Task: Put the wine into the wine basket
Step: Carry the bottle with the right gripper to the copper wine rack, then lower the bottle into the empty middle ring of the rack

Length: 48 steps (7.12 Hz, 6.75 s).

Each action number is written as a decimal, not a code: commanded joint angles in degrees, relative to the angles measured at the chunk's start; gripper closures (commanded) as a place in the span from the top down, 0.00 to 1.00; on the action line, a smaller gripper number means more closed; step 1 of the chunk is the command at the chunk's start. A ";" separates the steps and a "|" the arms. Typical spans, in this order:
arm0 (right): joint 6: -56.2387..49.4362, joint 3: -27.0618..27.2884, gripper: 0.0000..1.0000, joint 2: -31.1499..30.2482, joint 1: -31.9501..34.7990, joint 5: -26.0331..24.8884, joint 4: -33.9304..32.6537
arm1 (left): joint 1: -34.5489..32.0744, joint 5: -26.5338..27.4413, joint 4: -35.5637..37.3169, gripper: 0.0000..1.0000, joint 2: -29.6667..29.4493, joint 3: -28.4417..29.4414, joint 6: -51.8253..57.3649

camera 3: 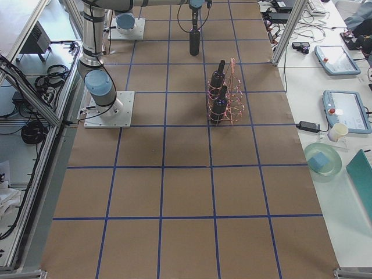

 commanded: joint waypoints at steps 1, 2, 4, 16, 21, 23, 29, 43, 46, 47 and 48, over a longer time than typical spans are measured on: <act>0.01 -0.28 0.00 -0.80 -1.10 0.75 0.60 | 0.00 -0.01 -0.03 1.00 -0.07 0.00 0.00; -0.86 -0.63 0.00 -2.81 -2.94 2.14 2.78 | 0.00 -0.10 -0.03 1.00 -0.07 0.00 0.00; -10.65 -0.64 0.00 -10.78 -10.21 0.68 15.22 | 0.00 -0.10 -0.12 1.00 -0.07 0.00 0.00; -51.05 -0.90 0.00 -18.13 -42.77 -4.26 20.91 | -8.86 -3.70 1.20 1.00 1.60 -0.62 -8.06; -50.35 -3.19 0.00 -13.12 -42.68 -2.41 15.99 | -14.32 -3.44 1.29 1.00 2.74 -2.81 -12.75; -50.26 -2.84 0.00 -12.67 -42.60 -2.33 15.99 | -13.98 -3.27 1.20 1.00 2.66 -2.90 -12.57; -50.88 -2.57 0.00 -11.44 -42.60 -2.41 15.28 | -13.45 -3.44 0.94 1.00 2.66 -2.99 -12.57; -53.69 4.98 0.00 -7.23 -42.60 -2.41 6.50 | -13.01 -3.09 0.85 1.00 2.66 -3.08 -12.66; -53.69 5.34 0.00 -6.78 -42.60 -2.41 5.62 | -12.13 -3.53 0.85 1.00 2.66 -3.08 -12.57; -53.69 5.69 0.00 -6.78 -42.60 -2.41 5.62 | -12.21 -3.62 0.85 1.00 2.66 -3.08 -12.66; -53.60 6.30 0.07 -6.78 -42.60 -2.50 5.35 | -12.22 -3.70 0.94 1.00 2.66 -3.08 -12.66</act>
